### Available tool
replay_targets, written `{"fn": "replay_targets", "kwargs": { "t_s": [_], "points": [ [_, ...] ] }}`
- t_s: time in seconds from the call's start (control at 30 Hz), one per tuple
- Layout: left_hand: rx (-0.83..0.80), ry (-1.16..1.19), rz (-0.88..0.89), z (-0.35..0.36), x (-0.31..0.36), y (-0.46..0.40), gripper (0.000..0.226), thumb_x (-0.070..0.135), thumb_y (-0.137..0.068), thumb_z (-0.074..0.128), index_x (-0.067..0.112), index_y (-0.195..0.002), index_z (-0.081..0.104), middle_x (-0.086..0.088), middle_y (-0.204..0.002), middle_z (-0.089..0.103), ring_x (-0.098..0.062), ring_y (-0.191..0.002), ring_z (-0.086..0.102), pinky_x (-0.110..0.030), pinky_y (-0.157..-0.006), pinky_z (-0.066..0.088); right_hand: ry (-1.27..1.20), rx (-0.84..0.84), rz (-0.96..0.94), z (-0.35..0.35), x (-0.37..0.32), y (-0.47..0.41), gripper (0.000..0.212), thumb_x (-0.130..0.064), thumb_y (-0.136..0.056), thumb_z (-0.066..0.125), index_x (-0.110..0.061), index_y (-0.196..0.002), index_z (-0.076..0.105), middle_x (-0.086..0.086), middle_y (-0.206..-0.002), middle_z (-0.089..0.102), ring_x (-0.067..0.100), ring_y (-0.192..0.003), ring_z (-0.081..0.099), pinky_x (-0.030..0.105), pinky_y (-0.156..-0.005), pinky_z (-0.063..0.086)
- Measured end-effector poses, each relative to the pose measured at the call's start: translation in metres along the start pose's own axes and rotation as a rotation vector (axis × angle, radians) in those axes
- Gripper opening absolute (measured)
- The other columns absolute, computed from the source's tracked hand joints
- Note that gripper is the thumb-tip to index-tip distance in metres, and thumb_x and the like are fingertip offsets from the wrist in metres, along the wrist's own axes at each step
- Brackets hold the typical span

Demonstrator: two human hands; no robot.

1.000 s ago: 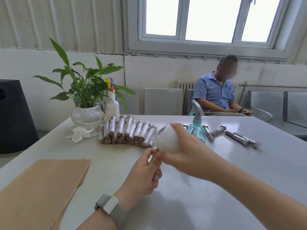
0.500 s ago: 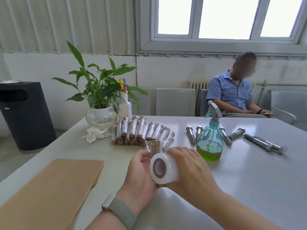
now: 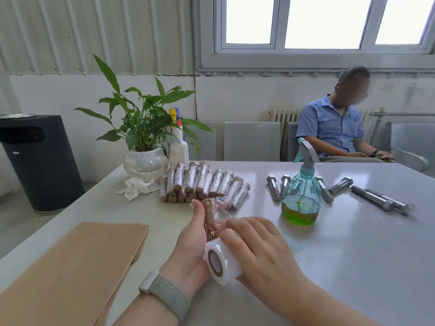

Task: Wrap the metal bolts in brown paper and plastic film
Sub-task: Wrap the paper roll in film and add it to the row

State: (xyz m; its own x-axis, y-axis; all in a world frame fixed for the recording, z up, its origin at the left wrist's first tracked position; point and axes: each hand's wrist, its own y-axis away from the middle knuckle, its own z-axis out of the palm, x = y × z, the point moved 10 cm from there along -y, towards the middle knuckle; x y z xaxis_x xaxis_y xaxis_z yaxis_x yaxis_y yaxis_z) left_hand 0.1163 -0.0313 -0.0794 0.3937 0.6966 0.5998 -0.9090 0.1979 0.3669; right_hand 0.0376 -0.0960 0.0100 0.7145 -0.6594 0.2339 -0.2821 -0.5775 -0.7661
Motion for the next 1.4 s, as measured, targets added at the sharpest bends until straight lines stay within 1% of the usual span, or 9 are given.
{"fn": "replay_targets", "kwargs": {
  "t_s": [0.07, 0.13, 0.2, 0.33, 0.47, 0.6, 0.83, 1.07, 1.4],
  "points": [
    [0.009, 0.021, 0.025, -0.001, 0.002, -0.002, 0.071, 0.079, -0.082, 0.040, 0.012, -0.094, 0.058, -0.012, -0.086, 0.052, -0.028, -0.094, 0.056, -0.038, -0.080, 0.052, 0.025, 0.028, -0.029, -0.002, -0.002, 0.001, 0.034, -0.014, -0.084, 0.070, -0.012, -0.113, 0.052, 0.006, -0.116, 0.061, 0.029, -0.094, 0.059, 0.039, -0.086, 0.046],
    [0.016, 0.041, 0.058, -0.003, 0.005, -0.003, 0.078, 0.077, -0.085, 0.037, 0.012, -0.119, 0.062, -0.017, -0.106, 0.055, -0.032, -0.115, 0.055, -0.041, -0.103, 0.044, 0.028, 0.063, -0.038, -0.005, -0.002, 0.002, 0.031, -0.010, -0.086, 0.067, -0.011, -0.113, 0.052, 0.007, -0.111, 0.063, 0.030, -0.092, 0.059, 0.039, -0.086, 0.045],
    [0.014, 0.052, 0.089, -0.003, 0.009, -0.004, 0.074, 0.075, -0.088, 0.036, 0.012, -0.118, 0.064, -0.016, -0.109, 0.053, -0.030, -0.114, 0.052, -0.040, -0.111, 0.034, 0.032, 0.090, -0.041, -0.007, -0.001, 0.002, 0.032, -0.008, -0.086, 0.068, -0.011, -0.113, 0.051, 0.007, -0.108, 0.063, 0.031, -0.091, 0.059, 0.039, -0.086, 0.045],
    [-0.023, 0.112, 0.149, 0.002, 0.018, -0.001, 0.065, 0.070, -0.091, 0.035, 0.013, -0.092, 0.068, -0.009, -0.083, 0.053, -0.022, -0.082, 0.052, -0.033, -0.085, 0.044, 0.032, 0.103, -0.051, -0.006, -0.002, -0.002, 0.033, -0.008, -0.085, 0.069, -0.011, -0.113, 0.051, 0.007, -0.107, 0.064, 0.031, -0.090, 0.059, 0.039, -0.085, 0.045],
    [-0.069, 0.196, 0.141, 0.004, 0.023, 0.001, 0.065, 0.061, -0.097, 0.034, 0.011, -0.119, 0.068, -0.015, -0.109, 0.055, -0.027, -0.105, 0.050, -0.043, -0.115, 0.031, -0.021, 0.134, -0.024, -0.009, 0.001, -0.006, 0.033, -0.016, -0.087, 0.071, -0.011, -0.113, 0.051, 0.008, -0.107, 0.064, 0.031, -0.092, 0.059, 0.039, -0.086, 0.044],
    [-0.208, 0.293, 0.123, 0.018, 0.025, 0.006, 0.062, 0.056, -0.100, 0.030, 0.007, -0.107, 0.067, -0.015, -0.117, 0.064, -0.033, -0.117, 0.056, -0.048, -0.112, 0.035, -0.120, 0.174, 0.029, -0.016, 0.011, -0.006, 0.040, -0.024, -0.087, 0.073, -0.011, -0.116, 0.049, 0.007, -0.113, 0.059, 0.030, -0.097, 0.058, 0.039, -0.087, 0.044],
    [-0.398, 0.124, 0.141, 0.031, 0.030, 0.016, 0.061, 0.051, -0.103, 0.023, 0.008, -0.128, 0.057, -0.021, -0.133, 0.059, -0.039, -0.124, 0.056, -0.054, -0.103, 0.039, -0.304, 0.233, 0.179, -0.020, 0.021, -0.003, 0.065, -0.028, -0.071, 0.089, -0.015, -0.117, 0.046, -0.001, -0.112, 0.055, 0.020, -0.096, 0.059, 0.034, -0.082, 0.048],
    [-0.484, 0.210, 0.134, 0.037, 0.034, 0.023, 0.053, 0.041, -0.102, 0.035, 0.001, -0.119, 0.066, -0.005, -0.089, 0.061, -0.020, -0.078, 0.059, -0.034, -0.077, 0.055, -0.470, 0.214, 0.289, -0.017, 0.029, -0.003, 0.067, -0.046, -0.070, 0.083, -0.018, -0.117, 0.045, -0.012, -0.112, 0.051, 0.014, -0.093, 0.059, 0.025, -0.079, 0.048],
    [-0.382, 0.280, 0.231, 0.030, 0.041, 0.019, 0.038, 0.030, -0.095, 0.044, 0.004, -0.117, 0.062, -0.004, -0.084, 0.053, -0.017, -0.075, 0.050, -0.029, -0.081, 0.045, -0.505, 0.219, 0.376, -0.011, 0.036, 0.000, 0.072, -0.048, -0.065, 0.085, -0.023, -0.118, 0.042, -0.014, -0.110, 0.052, 0.012, -0.094, 0.059, 0.024, -0.080, 0.048]
  ]
}}
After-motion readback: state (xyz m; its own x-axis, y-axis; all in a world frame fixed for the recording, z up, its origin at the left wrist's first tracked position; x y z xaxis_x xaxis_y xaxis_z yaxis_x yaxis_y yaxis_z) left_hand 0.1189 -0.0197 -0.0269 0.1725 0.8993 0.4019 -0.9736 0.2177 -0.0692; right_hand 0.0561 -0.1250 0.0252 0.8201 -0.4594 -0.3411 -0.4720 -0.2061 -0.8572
